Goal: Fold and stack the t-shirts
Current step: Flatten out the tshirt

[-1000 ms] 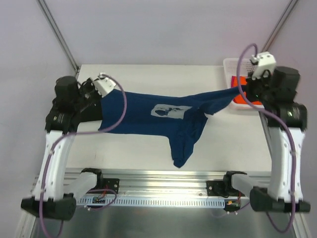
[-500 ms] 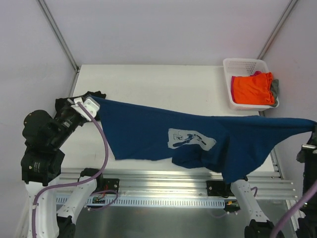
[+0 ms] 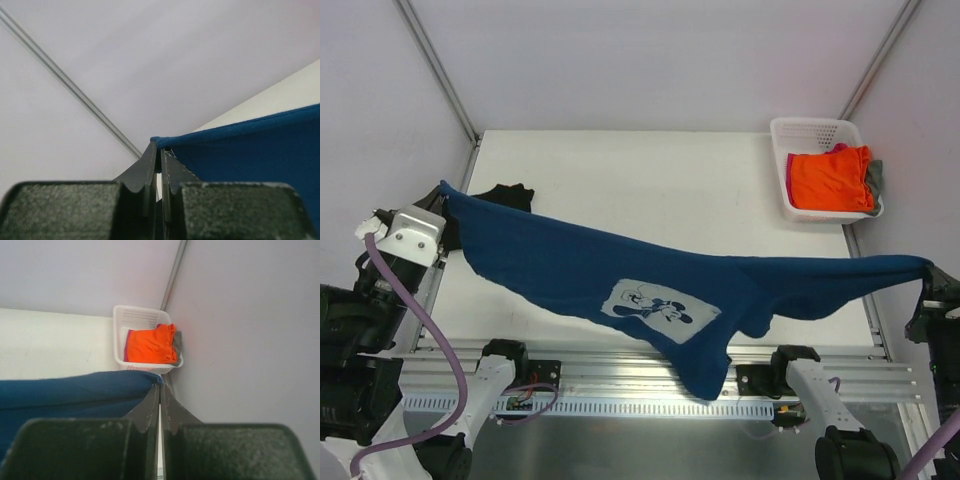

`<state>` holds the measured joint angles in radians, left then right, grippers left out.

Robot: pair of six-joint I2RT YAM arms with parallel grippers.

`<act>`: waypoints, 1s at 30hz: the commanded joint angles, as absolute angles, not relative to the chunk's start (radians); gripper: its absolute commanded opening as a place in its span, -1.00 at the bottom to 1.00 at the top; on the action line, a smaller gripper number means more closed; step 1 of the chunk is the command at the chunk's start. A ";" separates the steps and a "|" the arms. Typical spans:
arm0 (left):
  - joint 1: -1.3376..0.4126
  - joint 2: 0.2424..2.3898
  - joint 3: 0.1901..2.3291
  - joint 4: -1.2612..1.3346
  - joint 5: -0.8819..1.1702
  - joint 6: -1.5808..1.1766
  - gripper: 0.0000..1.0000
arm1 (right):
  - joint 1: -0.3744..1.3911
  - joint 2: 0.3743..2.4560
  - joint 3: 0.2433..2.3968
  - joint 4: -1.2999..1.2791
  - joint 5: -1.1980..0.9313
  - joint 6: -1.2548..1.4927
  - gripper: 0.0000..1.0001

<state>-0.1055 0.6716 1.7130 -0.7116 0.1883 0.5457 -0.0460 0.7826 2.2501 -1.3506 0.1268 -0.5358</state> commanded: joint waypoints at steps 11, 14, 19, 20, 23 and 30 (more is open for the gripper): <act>-0.106 0.959 1.760 -0.643 0.152 0.618 -1.00 | 0.213 0.908 2.022 -0.752 0.532 -0.934 -0.99; -0.106 1.060 1.733 -0.589 0.164 0.656 -1.00 | 0.213 0.942 1.889 -0.619 0.473 -0.953 -0.99; -0.098 1.219 1.683 -0.520 0.130 0.729 -1.00 | 0.117 1.052 1.718 -0.578 0.326 -0.760 -0.99; -0.094 1.242 1.681 -0.506 0.130 0.733 -1.00 | 0.092 1.122 1.700 -0.598 0.292 -0.674 -0.99; -0.074 1.348 1.695 -0.477 0.133 0.717 -1.00 | 0.014 1.311 1.736 -0.702 0.157 -0.496 -0.99; -0.063 1.656 1.836 -0.469 0.133 0.658 -1.00 | -0.041 1.616 1.894 -0.784 -0.008 -0.460 -0.99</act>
